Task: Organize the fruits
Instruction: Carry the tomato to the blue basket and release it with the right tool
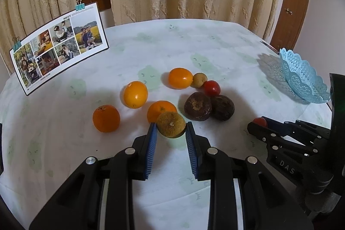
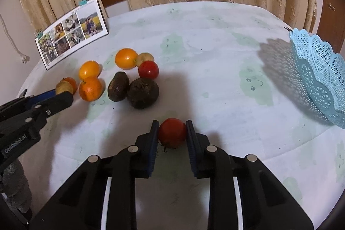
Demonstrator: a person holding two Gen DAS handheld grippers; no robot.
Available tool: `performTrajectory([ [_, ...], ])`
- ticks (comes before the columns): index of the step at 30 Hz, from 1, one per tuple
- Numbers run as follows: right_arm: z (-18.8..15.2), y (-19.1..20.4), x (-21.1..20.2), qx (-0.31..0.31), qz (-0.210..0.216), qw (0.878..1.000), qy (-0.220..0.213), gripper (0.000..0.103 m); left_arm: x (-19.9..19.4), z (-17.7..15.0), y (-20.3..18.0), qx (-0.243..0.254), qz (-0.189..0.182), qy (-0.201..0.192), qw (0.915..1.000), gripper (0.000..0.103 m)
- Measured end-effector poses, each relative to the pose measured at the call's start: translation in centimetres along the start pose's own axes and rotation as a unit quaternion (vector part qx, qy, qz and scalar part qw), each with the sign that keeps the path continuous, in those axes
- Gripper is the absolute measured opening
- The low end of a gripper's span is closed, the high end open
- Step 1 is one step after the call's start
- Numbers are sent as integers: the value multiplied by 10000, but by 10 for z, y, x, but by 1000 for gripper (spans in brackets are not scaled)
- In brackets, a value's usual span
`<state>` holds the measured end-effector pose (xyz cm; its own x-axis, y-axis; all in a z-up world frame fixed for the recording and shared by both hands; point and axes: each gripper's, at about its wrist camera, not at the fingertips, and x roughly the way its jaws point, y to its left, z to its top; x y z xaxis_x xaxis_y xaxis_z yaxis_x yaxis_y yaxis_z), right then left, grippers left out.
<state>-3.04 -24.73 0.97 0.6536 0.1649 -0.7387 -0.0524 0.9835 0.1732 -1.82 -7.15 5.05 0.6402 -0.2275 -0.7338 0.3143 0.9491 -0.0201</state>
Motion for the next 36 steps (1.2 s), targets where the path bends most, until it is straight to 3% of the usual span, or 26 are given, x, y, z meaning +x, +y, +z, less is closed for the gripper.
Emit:
performTrajectory([
  [6, 15, -34, -39, 462, -256, 9962, -699, 26, -3, 5, -10, 99, 7, -66, 9999, 28],
  [11, 27, -83, -79, 932, -851, 9825, -1369, 26, -3, 9, -27, 246, -58, -79, 9996, 28],
  [20, 22, -162, -89, 1619, -1549, 9609, -1626, 26, -3, 19, -70, 621, -191, -153, 9978, 28],
  [25, 12, -182, -89, 1818, -1720, 9504, -1849, 47, -1, 28, -98, 805, -344, -175, 9960, 28],
  [32, -13, -215, -105, 2573, -2342, 9062, -2403, 48, 11, 49, -148, 1120, -596, -272, 9915, 28],
  [36, -26, -229, -116, 3036, -2470, 8815, -2642, 54, 22, 64, -183, 1258, -899, -310, 9875, 28],
])
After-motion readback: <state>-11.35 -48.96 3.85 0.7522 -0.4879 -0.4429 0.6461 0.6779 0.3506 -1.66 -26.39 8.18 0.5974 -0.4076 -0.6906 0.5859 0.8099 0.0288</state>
